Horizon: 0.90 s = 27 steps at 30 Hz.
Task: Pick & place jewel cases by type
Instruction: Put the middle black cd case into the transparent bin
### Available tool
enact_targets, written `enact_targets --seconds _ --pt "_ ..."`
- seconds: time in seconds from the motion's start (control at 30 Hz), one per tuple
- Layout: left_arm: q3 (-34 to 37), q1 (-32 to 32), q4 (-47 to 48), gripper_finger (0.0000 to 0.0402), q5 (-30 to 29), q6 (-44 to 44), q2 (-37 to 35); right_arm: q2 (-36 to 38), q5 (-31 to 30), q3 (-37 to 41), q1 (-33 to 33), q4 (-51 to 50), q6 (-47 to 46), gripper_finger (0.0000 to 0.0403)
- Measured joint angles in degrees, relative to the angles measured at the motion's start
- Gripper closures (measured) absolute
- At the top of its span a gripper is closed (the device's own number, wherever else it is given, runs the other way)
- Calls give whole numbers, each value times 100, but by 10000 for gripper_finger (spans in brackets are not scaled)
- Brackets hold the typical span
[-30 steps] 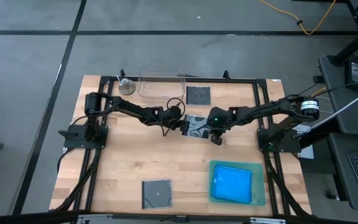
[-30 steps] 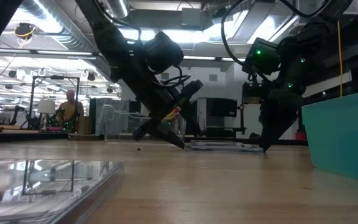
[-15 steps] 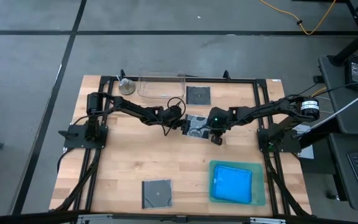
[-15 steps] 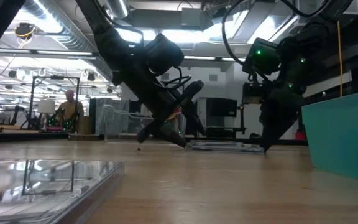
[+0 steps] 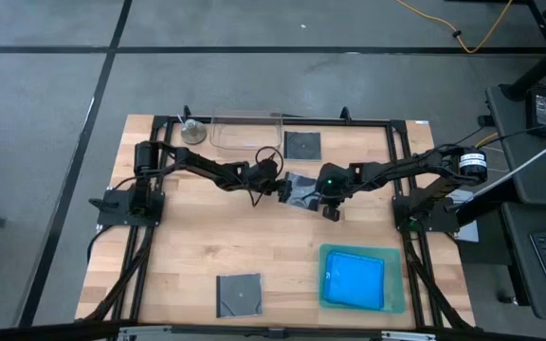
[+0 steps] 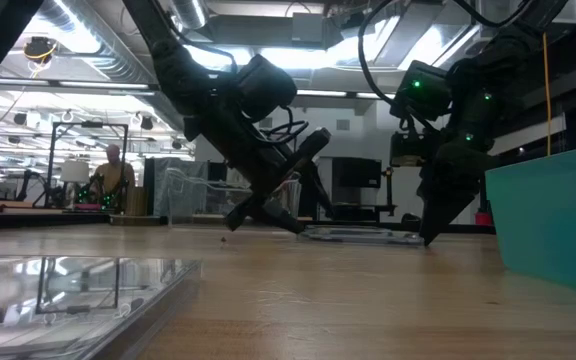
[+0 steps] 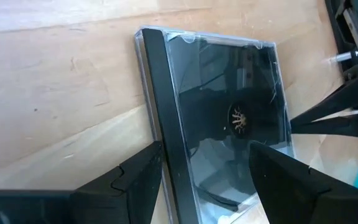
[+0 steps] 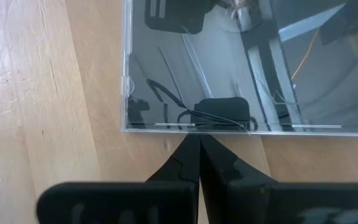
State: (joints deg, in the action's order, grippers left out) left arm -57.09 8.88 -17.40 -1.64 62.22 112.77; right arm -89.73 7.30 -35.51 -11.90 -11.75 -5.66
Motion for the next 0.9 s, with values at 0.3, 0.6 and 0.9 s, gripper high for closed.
enact_targets --seconds 0.3,0.6,0.9 --pt "-29 -11 49 179 -73 -39 -320 2 2 0 2 -9 33 398" --pt "-73 -22 -140 180 -140 -149 -596 2 -7 0 4 -2 60 398" --pt "-115 -33 -268 180 -81 -193 -673 2 -12 0 3 -2 90 398"
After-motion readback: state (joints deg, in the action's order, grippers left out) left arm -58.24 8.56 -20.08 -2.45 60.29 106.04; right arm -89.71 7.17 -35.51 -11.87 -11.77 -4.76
